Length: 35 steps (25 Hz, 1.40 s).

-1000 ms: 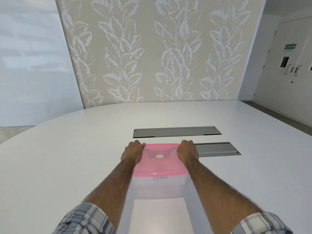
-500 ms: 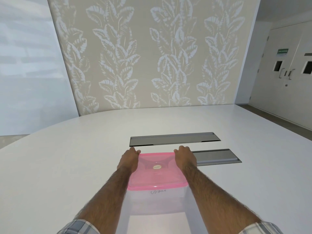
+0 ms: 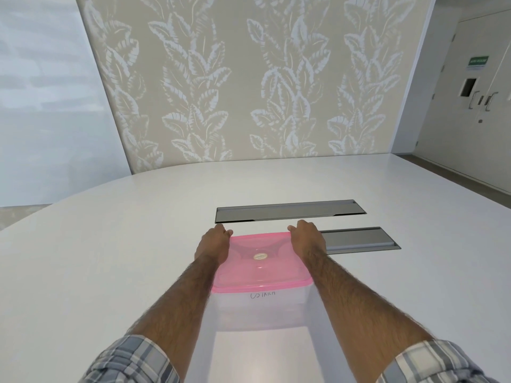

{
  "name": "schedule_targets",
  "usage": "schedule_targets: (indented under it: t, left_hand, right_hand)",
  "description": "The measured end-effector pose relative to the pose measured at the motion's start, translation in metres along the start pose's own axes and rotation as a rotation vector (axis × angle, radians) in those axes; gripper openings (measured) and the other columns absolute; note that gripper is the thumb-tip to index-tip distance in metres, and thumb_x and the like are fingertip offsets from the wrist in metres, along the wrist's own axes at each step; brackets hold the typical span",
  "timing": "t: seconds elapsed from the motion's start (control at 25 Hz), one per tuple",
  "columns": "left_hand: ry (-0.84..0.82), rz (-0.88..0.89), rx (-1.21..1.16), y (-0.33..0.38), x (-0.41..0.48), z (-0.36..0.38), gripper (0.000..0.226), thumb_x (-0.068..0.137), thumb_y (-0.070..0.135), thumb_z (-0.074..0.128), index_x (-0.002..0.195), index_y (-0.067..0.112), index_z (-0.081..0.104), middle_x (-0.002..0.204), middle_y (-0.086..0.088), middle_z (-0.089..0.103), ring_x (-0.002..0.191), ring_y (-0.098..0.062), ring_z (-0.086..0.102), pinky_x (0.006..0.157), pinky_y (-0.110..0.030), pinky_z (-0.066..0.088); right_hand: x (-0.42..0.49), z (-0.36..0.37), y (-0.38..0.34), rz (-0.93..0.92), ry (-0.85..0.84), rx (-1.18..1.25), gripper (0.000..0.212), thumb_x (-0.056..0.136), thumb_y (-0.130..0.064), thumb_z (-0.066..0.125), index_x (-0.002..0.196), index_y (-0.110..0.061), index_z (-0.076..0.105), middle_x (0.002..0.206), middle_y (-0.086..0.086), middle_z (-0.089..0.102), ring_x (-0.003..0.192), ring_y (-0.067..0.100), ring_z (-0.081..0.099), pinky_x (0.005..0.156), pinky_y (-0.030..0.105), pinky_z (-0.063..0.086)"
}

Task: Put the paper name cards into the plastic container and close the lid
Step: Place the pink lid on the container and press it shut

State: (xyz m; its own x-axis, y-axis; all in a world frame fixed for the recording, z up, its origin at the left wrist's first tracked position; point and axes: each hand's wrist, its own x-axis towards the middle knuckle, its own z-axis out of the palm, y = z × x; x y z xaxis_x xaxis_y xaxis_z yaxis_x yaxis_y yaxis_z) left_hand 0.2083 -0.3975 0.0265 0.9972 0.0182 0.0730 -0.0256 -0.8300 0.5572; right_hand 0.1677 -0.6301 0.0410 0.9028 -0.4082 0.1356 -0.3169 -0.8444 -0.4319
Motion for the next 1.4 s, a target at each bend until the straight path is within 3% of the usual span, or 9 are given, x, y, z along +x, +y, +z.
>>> schedule_targets:
  t: [0.16,0.24,0.36,0.44,0.64,0.84,1.0,1.4]
  left_hand:
    - [0.144,0.084,0.225,0.011,-0.016,-0.007,0.028,0.105,0.031,0.037,0.111,0.013,0.058,0.113,-0.01,0.063,0.105,-0.033,0.058,0.083,-0.041,0.045]
    - [0.098,0.133,0.31,0.023,-0.028,-0.003,0.036,0.105,0.035,0.035,0.125,0.014,0.055,0.126,-0.011,0.058,0.115,-0.034,0.054,0.091,-0.043,0.042]
    - [-0.035,0.166,0.347,0.032,-0.045,0.016,0.062,0.102,0.056,0.024,0.148,0.017,0.04,0.157,-0.011,0.034,0.145,-0.032,0.029,0.115,-0.049,0.023]
    - [-0.049,0.169,0.397,0.034,-0.053,0.022,0.079,0.096,0.07,0.016,0.155,0.02,0.029,0.166,-0.008,0.017,0.153,-0.029,0.01,0.121,-0.051,0.005]
    - [-0.044,0.106,0.406,0.035,-0.059,0.021,0.095,0.085,0.083,0.013,0.156,0.021,0.027,0.163,-0.006,0.026,0.152,-0.028,0.012,0.119,-0.055,0.006]
    - [-0.023,0.107,0.421,0.033,-0.059,0.022,0.096,0.084,0.083,0.01,0.154,0.021,0.03,0.16,-0.006,0.031,0.15,-0.029,0.016,0.118,-0.054,0.009]
    - [-0.032,0.102,0.451,0.036,-0.06,0.021,0.096,0.085,0.082,0.009,0.153,0.019,0.031,0.159,-0.008,0.032,0.148,-0.031,0.018,0.117,-0.055,0.012]
    - [-0.027,0.129,0.461,0.036,-0.064,0.021,0.092,0.087,0.08,0.011,0.152,0.017,0.032,0.156,-0.009,0.034,0.146,-0.031,0.019,0.116,-0.054,0.014]
  right_hand:
    - [-0.004,-0.004,-0.005,-0.012,-0.008,0.009,0.04,0.104,-0.037,0.038,0.116,-0.007,0.06,0.12,0.013,0.062,0.109,0.032,0.063,0.087,0.037,0.049]
    - [-0.008,-0.008,-0.007,-0.023,0.0,-0.001,0.04,0.104,-0.038,0.038,0.116,-0.007,0.061,0.12,0.013,0.063,0.11,0.031,0.063,0.088,0.038,0.049]
    - [-0.013,-0.01,-0.003,-0.025,0.004,-0.005,0.041,0.103,-0.038,0.038,0.115,-0.008,0.063,0.118,0.012,0.064,0.109,0.031,0.064,0.085,0.037,0.049]
    - [-0.016,-0.013,-0.004,-0.035,0.002,-0.002,0.044,0.103,-0.039,0.035,0.112,-0.008,0.064,0.117,0.011,0.065,0.107,0.031,0.064,0.084,0.037,0.049]
    - [-0.027,-0.018,-0.005,-0.034,-0.021,0.011,0.046,0.103,-0.039,0.031,0.112,-0.009,0.064,0.118,0.011,0.066,0.107,0.031,0.064,0.087,0.039,0.048]
    - [-0.057,-0.022,0.01,0.259,-0.027,0.066,0.061,0.102,-0.049,0.022,0.118,-0.008,0.066,0.12,0.011,0.068,0.109,0.03,0.064,0.089,0.039,0.048]
    - [-0.078,-0.019,0.011,0.361,-0.061,0.087,0.07,0.101,-0.054,0.015,0.122,-0.008,0.063,0.124,0.012,0.066,0.112,0.031,0.063,0.091,0.04,0.047]
    - [-0.092,-0.015,0.017,0.45,-0.021,0.215,0.056,0.105,-0.041,0.021,0.118,-0.006,0.064,0.121,0.012,0.068,0.111,0.031,0.064,0.091,0.041,0.049]
